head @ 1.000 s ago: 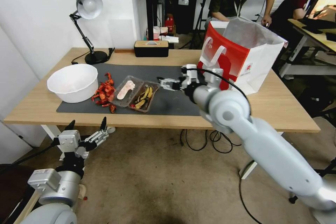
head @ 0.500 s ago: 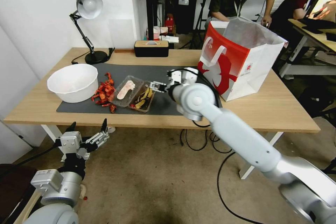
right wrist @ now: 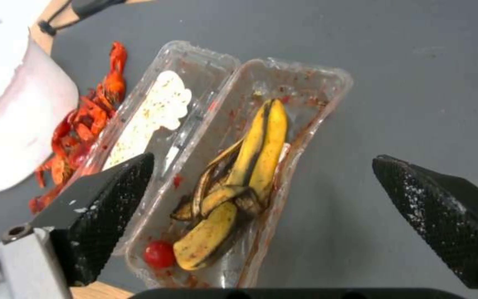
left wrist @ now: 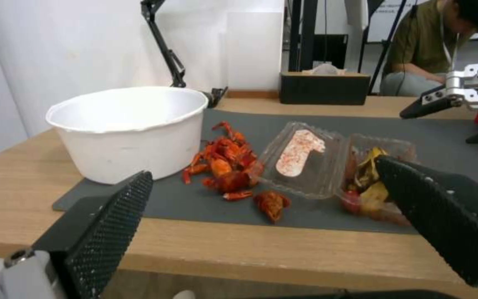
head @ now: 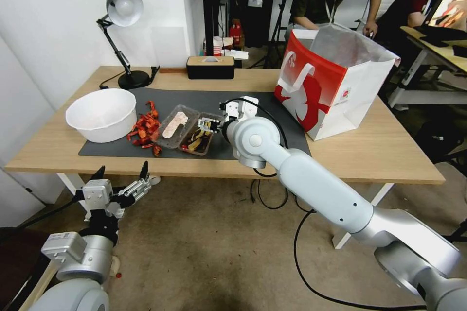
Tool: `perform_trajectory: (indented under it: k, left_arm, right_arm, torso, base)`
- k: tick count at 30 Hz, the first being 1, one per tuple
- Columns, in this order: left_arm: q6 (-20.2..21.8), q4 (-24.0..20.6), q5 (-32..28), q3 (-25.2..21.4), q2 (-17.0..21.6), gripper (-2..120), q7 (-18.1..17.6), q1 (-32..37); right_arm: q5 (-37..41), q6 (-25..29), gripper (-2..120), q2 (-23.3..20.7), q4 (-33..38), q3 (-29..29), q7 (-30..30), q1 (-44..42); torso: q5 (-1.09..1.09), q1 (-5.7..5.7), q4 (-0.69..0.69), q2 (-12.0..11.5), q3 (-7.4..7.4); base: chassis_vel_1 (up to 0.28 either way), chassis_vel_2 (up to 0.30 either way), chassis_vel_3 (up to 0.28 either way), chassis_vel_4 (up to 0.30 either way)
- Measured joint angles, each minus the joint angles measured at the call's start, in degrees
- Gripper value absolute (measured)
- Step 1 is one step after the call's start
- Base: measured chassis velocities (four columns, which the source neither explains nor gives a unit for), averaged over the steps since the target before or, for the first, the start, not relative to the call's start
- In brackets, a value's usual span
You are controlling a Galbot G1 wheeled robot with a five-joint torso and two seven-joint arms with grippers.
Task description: Close the disposable takeout box, then place it into the delivery bag.
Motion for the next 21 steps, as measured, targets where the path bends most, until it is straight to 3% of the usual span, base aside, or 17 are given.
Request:
perform_trajectory:
  k: [21]
  left_arm:
    - [0.16,0.18,-0.56,0.03,0.27,100,-0.33,-0.76]
  right_arm:
    - [1.36,-3.79,100,-2.0,-2.29,-9.18,2.76,5.4]
  torso:
    - [0.0,0.0,0.0,0.0,0.0]
  base:
    - [0.0,0.0,0.0,0.0]
